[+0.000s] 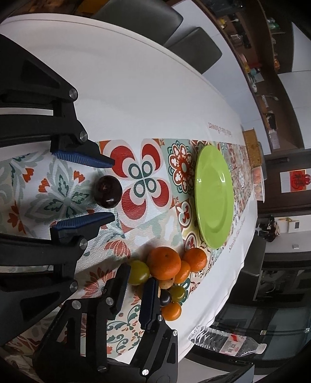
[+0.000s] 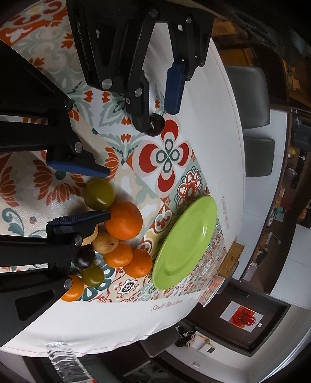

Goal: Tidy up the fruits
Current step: 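Grasp the dark purple plum with the left tool while the right tool grasps a yellow-green fruit, then release the plum onto the green plate with the left tool while the right tool releases its fruit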

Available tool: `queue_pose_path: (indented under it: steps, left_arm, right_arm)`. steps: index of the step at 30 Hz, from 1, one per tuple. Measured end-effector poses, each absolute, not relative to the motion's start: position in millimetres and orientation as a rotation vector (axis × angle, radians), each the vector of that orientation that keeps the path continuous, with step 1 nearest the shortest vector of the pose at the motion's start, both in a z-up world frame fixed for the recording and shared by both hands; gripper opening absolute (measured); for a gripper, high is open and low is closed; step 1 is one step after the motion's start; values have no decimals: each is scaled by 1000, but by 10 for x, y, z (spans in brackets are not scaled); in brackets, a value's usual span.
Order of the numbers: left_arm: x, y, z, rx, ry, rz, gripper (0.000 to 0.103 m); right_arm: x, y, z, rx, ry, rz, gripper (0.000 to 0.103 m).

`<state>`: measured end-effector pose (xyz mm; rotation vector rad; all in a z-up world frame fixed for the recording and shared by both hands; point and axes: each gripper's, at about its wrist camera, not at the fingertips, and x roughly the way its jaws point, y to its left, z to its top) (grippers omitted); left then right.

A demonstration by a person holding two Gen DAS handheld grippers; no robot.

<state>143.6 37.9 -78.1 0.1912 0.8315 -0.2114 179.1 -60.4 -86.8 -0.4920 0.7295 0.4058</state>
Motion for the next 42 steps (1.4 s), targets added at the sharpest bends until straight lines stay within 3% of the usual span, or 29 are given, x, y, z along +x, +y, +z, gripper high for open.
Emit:
queue_pose_path:
  steps: [7, 42]
  left_arm:
    - [1516, 359, -833, 178, 863, -207, 30]
    - [1590, 201, -113, 84, 696, -142, 29]
  right_arm:
    - [1801, -562, -915, -521, 730, 393, 29]
    - [2192, -1121, -228, -165, 710, 475, 28]
